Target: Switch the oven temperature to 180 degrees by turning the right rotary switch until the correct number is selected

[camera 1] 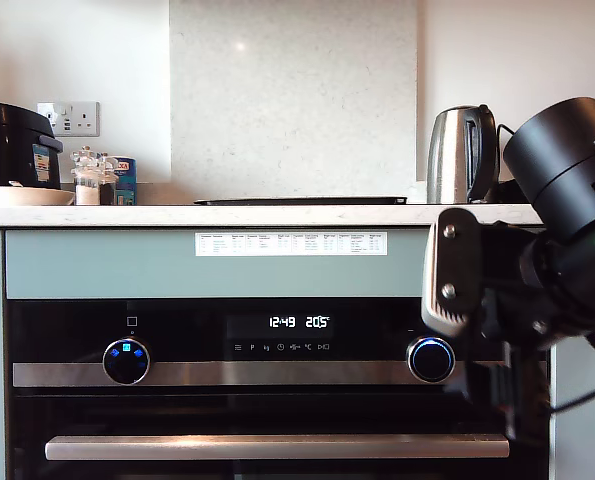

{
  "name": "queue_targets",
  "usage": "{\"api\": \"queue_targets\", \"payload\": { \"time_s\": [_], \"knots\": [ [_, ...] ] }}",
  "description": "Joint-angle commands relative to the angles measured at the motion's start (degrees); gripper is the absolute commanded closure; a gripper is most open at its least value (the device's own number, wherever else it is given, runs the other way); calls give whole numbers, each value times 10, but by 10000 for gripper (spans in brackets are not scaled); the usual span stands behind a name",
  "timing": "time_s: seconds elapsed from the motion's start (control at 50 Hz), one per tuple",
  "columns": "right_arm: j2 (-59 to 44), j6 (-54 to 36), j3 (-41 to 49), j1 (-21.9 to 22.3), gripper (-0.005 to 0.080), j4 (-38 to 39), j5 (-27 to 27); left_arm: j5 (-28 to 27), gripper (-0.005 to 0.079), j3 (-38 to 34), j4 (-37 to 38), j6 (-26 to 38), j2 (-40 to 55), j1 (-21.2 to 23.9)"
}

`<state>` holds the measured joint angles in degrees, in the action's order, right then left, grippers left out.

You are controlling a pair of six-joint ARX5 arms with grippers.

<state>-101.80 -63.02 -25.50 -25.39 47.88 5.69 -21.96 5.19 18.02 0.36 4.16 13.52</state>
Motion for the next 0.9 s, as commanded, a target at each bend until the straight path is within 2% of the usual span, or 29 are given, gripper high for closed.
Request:
{"api": "queue_targets", "payload": {
  "time_s": [0.0, 0.28, 0.42, 0.88],
  "knots": [
    [-2, 16, -16, 15, 169, 23, -12, 2, 765, 0, -4, 2, 0, 1],
    [-8, 17, -60, 56, 169, 10, -47, 2, 765, 0, -4, 1, 0, 1],
    [-36, 15, -87, 56, 169, -23, -58, 6, 765, 0, -4, 1, 0, 1],
    [-120, 11, -133, 52, 169, -28, -36, 8, 765, 0, -4, 1, 0, 1]
  ]
}}
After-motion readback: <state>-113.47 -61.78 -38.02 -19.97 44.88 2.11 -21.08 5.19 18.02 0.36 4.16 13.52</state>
